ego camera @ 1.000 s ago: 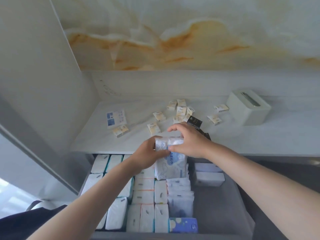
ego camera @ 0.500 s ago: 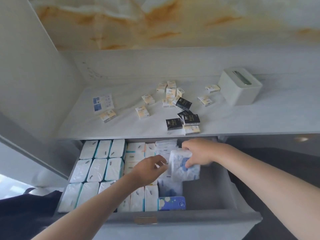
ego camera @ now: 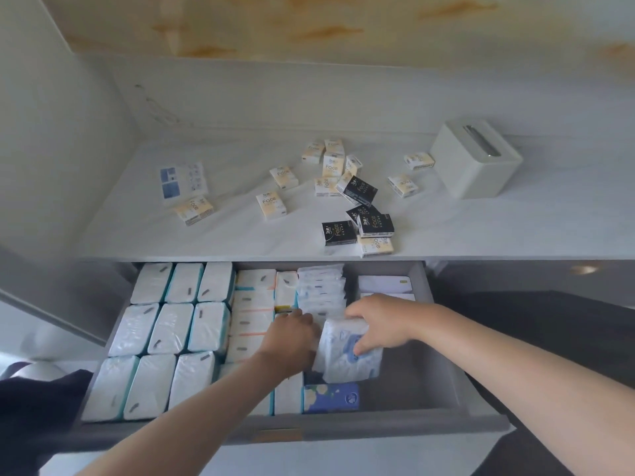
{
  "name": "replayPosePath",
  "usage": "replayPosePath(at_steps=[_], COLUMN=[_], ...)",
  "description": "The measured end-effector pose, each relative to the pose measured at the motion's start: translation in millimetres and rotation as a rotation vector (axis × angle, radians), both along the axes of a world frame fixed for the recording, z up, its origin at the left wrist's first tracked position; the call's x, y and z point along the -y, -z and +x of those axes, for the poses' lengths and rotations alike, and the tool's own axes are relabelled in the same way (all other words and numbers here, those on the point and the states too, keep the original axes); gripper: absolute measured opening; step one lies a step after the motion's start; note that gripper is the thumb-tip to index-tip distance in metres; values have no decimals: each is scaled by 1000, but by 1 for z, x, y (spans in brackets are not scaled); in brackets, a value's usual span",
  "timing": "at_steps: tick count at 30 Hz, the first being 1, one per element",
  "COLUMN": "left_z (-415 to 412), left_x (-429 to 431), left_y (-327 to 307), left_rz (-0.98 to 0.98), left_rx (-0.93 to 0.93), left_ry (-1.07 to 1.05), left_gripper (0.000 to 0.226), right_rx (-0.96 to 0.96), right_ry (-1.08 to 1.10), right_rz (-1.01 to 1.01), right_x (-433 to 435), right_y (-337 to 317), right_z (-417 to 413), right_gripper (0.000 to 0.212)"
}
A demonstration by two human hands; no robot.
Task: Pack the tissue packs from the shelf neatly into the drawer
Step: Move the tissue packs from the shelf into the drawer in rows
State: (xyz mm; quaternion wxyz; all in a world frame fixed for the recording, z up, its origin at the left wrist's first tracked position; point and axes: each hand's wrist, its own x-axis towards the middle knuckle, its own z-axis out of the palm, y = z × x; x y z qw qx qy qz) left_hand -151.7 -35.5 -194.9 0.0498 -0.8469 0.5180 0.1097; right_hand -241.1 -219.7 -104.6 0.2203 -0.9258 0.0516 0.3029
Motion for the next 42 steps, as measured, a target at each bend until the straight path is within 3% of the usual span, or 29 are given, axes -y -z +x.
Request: replayPosePath(at_steps=[4, 7, 9, 15, 18, 20, 25, 32, 35, 38, 42], left_z=[13, 10, 9, 16, 12, 10, 2, -6, -8, -4, -5], left_x=[-2, -6, -6, -9, -10, -8, -7, -14, -15, -16, -19], left_y=[-7, -2, 0, -3, -8, -5, 4, 9, 14, 18, 21], left_rz=[-209, -212, -207, -157, -122, 0, 3, -148, -243, -139, 20], left_rx=[-106, -107, -121, -230, -221, -75, 44, 108, 58, -42, -20], left_ry=[-116, -100, -97, -33, 13, 129, 160, 146, 95, 44, 54], left_gripper=[34, 32, 33, 46, 74, 87, 74, 51, 59, 92, 86], right_rx=[149, 301, 297, -28, -204, -242, -360, -182, -177, -174, 8], right_ry=[-65, -138, -161, 179, 285, 416, 720, 902, 847, 763, 663], right_rz=[-121, -185, -180, 161, 242, 245, 241, 526, 462, 335, 220], right_x=[-23, -49, -62, -53, -34, -20, -21, -32, -33, -43, -50], right_y=[22, 53, 75, 69, 47, 40, 50, 83, 84, 87, 79], right_z=[-7, -19, -28, -21, -15, -10, -9, -16, -21, -17, -12], right_gripper=[32, 34, 33, 61, 35, 35, 48, 38, 41, 53, 82])
